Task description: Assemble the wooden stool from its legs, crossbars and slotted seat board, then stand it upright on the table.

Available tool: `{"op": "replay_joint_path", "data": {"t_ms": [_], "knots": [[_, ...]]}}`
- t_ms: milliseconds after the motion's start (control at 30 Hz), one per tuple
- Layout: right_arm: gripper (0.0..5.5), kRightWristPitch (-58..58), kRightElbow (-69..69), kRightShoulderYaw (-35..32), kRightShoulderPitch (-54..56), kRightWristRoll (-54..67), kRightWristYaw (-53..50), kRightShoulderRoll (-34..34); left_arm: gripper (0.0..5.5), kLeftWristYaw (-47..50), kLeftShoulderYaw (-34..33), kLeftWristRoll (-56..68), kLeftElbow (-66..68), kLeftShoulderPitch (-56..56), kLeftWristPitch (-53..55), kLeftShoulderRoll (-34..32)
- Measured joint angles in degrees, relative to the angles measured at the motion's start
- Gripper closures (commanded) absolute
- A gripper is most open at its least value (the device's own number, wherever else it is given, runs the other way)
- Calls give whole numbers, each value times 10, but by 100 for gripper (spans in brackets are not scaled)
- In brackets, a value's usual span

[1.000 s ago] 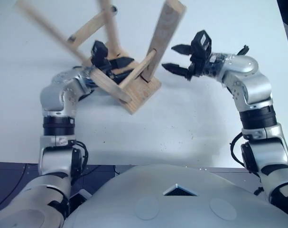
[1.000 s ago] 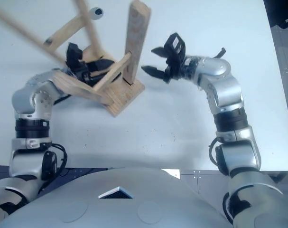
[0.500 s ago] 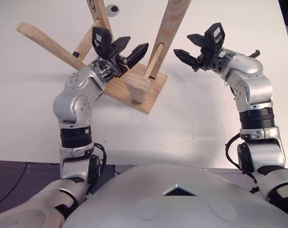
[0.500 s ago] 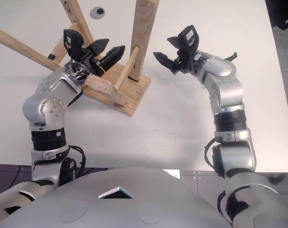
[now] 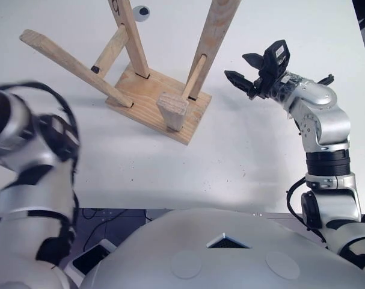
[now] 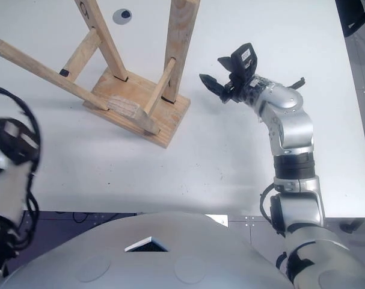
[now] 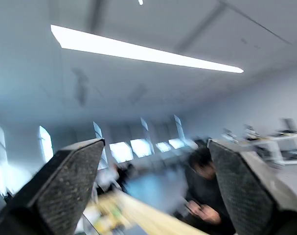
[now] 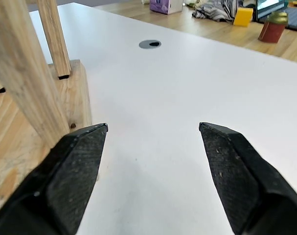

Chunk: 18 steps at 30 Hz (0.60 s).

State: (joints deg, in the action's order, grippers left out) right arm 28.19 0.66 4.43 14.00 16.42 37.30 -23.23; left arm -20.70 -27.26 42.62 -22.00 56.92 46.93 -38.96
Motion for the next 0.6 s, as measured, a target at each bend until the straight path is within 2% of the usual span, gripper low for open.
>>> {"op": "replay_joint_path", "data": {"t_ms": [100,200,300,367,467,600], "knots": [[205,18,36,5,-38,9,1,1,160,-76,-1,-95,138,-25,-103,-117],[205,33,60,7,-53,16,3,0,160,-133,7,-170,285,-114,-206,-150],[205,48,90,19,-68,21,30,-6,160,-177,47,-225,448,-208,-318,-119],[205,62,113,46,-81,27,63,-31,160,-194,93,-263,543,-286,-386,-59],[205,60,124,95,-94,-1,82,-50,160,-201,160,-301,595,-387,-450,46],[205,65,129,120,-94,-30,70,-51,160,-185,224,-379,591,-412,-503,51]]}}
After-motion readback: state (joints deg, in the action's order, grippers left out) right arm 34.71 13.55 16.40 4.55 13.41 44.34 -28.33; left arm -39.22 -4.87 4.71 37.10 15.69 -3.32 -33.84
